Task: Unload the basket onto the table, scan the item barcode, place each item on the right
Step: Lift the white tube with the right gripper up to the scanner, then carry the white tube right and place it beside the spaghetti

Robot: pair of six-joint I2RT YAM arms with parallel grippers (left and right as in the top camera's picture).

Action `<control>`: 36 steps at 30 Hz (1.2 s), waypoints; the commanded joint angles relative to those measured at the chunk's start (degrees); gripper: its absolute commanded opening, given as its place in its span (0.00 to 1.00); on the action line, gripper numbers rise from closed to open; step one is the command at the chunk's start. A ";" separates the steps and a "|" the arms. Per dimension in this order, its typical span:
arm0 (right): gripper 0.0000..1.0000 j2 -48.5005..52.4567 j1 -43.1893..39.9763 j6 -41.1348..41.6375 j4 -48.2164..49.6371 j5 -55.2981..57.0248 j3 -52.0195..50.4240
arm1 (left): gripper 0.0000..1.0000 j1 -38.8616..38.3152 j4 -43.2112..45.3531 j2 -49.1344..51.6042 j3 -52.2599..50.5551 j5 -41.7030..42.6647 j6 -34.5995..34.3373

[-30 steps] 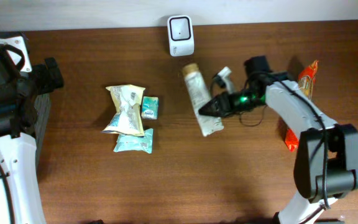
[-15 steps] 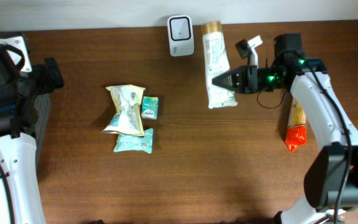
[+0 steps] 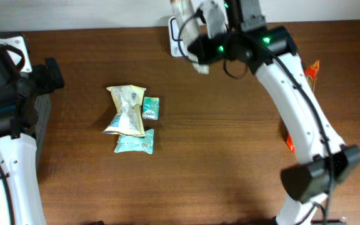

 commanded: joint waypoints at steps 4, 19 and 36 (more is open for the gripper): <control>0.04 15.08 3.43 -10.38 8.28 32.41 10.36 | 0.99 0.11 0.04 -0.81 0.46 0.46 -0.57; 0.04 33.68 5.84 -29.05 26.32 56.06 10.29 | 0.99 0.11 0.04 -0.81 0.46 0.46 -0.57; 0.04 31.15 7.78 -27.87 24.72 55.56 10.34 | 0.99 0.11 0.04 -0.81 0.46 0.46 -0.57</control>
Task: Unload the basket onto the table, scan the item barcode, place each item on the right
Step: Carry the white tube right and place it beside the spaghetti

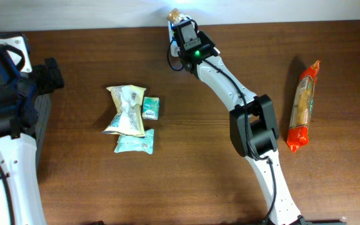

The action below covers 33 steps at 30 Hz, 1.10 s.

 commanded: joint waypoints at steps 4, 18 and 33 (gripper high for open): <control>0.04 -11.17 2.19 11.15 -10.36 -7.78 1.70 | 0.99 0.11 0.09 -0.81 0.46 0.46 -0.55; 0.04 -26.08 -16.35 42.58 -54.77 -26.84 -9.05 | 0.99 0.11 0.07 -0.81 0.46 0.46 -0.57; 0.65 -26.08 -28.09 43.06 -38.01 -14.01 -35.63 | 0.99 0.11 0.09 -0.81 0.46 0.46 -0.57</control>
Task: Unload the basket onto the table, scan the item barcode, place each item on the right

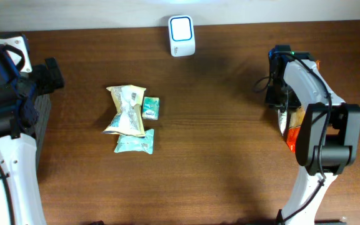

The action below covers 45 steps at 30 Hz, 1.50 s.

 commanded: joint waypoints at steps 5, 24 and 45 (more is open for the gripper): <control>0.66 -1.42 -0.15 -2.23 -9.33 -10.45 12.85 | 0.99 0.11 0.07 -0.81 0.46 0.46 -0.57; 0.50 -1.27 32.96 8.00 23.02 -52.72 -4.81 | 0.99 0.11 0.09 -0.81 0.46 0.46 -0.57; 0.04 5.25 41.16 11.28 40.94 -54.60 -9.77 | 0.99 0.11 0.09 -0.81 0.46 0.46 -0.57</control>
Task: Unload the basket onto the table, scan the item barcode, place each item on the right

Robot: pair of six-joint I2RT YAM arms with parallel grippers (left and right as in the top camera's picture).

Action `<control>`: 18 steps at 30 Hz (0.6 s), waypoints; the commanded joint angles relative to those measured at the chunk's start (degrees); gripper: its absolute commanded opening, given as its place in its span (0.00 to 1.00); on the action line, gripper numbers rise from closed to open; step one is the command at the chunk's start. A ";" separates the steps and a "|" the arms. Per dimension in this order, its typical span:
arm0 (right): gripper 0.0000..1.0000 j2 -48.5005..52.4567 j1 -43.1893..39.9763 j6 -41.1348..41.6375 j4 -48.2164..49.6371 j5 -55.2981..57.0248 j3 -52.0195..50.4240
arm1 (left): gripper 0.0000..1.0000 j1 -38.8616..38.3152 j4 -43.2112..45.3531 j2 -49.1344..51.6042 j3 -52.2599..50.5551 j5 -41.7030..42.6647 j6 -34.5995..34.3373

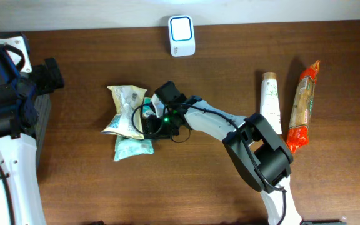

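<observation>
The white scanner [182, 34] stands at the table's far edge. A white tube [269, 94] lies at the right beside an orange-wrapped snack [302, 103]. Left of centre is a pile with a cream packet [124, 111] and a teal packet [132, 149] below it. My right gripper [155, 117] is down at the pile's right side, over the spot between the two packets; its fingers are too dark to tell open from shut. The left arm [5, 81] stays at the left edge.
A dark grey block [41, 119] sits under the left arm at the table's left edge. The right arm's white links [224, 125] stretch across the middle of the table from the lower right.
My right gripper was at the right beside the orange snack; now it is at the pile left of centre. The white tube now lies uncovered next to the snack. The left arm is unchanged.
My right gripper first held a white tube up near the scanner, then was right over the scanner. Later it was down at the right by the orange snack. Now the tube rests there and the gripper is at the packet pile.
</observation>
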 commanded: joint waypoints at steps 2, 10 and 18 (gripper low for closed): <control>0.04 1.03 0.31 -3.54 -1.20 0.87 -0.55 | 0.99 0.11 0.07 -0.81 0.46 0.46 -0.57; 0.66 -2.38 1.97 -15.87 -10.05 -0.92 2.45 | 0.99 0.11 0.09 -0.81 0.46 0.46 -0.57; 0.65 -1.75 4.31 -20.94 -6.82 -7.30 2.36 | 0.99 0.11 0.07 -0.81 0.46 0.46 -0.57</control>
